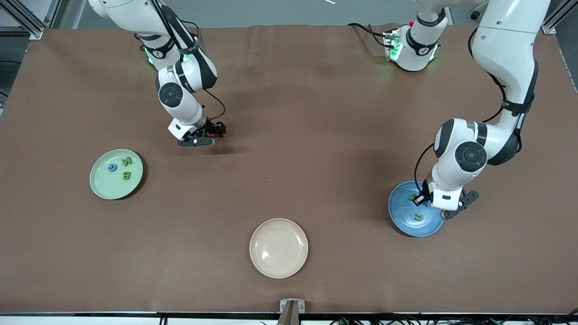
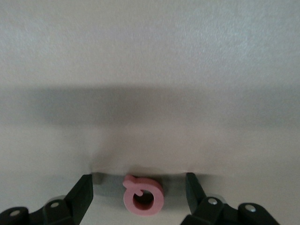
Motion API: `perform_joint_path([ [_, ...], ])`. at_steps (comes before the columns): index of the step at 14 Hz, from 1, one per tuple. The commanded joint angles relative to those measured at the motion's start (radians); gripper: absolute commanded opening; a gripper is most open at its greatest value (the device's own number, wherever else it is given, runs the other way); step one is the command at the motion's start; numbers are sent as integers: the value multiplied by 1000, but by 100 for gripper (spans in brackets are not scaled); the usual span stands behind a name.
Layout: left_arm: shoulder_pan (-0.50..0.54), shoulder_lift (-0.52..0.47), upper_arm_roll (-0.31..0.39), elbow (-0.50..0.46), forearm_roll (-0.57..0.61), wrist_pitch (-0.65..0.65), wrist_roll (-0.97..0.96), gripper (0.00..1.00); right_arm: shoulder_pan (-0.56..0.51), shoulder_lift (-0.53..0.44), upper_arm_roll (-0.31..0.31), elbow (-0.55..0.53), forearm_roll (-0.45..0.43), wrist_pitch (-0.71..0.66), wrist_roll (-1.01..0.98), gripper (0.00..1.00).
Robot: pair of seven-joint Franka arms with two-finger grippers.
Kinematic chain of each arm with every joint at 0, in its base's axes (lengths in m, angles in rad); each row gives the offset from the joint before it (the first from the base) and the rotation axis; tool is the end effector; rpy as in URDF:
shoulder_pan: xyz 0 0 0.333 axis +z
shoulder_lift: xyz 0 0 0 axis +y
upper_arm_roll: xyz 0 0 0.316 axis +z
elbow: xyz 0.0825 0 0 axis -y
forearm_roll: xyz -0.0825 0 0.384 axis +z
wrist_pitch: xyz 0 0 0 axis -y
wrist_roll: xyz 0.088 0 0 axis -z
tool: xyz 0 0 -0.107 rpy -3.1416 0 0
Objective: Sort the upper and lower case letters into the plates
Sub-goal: 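Drop the E on the blue plate while the right gripper grasps the pink a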
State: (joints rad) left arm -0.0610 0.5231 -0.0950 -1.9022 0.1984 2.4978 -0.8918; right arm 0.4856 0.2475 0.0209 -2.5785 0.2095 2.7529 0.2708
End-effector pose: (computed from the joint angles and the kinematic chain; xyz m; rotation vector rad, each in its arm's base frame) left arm 0.6319 -0.0973 0.2311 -2.9713 -0.9126 -0.1648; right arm 0.3835 0.2037 0.1663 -3.0936 -0.0594 0.1502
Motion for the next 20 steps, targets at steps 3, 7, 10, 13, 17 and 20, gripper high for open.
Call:
perform_joint_path([
  [3,0,38,-9,8,12,50,-4,51,27,-28,-7,-38,21,5,4,66],
  [7,-5,20,-9,21,10,35,-13,100,16,-16,-9,-37,21,4,-5,41],
  [10,-7,-46,-11,35,16,-58,-4,100,10,-17,-10,-34,21,2,-7,25],
  [13,-5,-107,-15,100,13,-235,101,100,-5,-27,-13,-28,19,2,-8,14],
  [17,-2,-222,-19,106,6,-336,223,100,-94,-57,-21,32,10,-18,-71,10],
  [20,0,-308,-19,129,4,-428,287,100,-247,-88,-50,101,-40,-94,-279,10],
])
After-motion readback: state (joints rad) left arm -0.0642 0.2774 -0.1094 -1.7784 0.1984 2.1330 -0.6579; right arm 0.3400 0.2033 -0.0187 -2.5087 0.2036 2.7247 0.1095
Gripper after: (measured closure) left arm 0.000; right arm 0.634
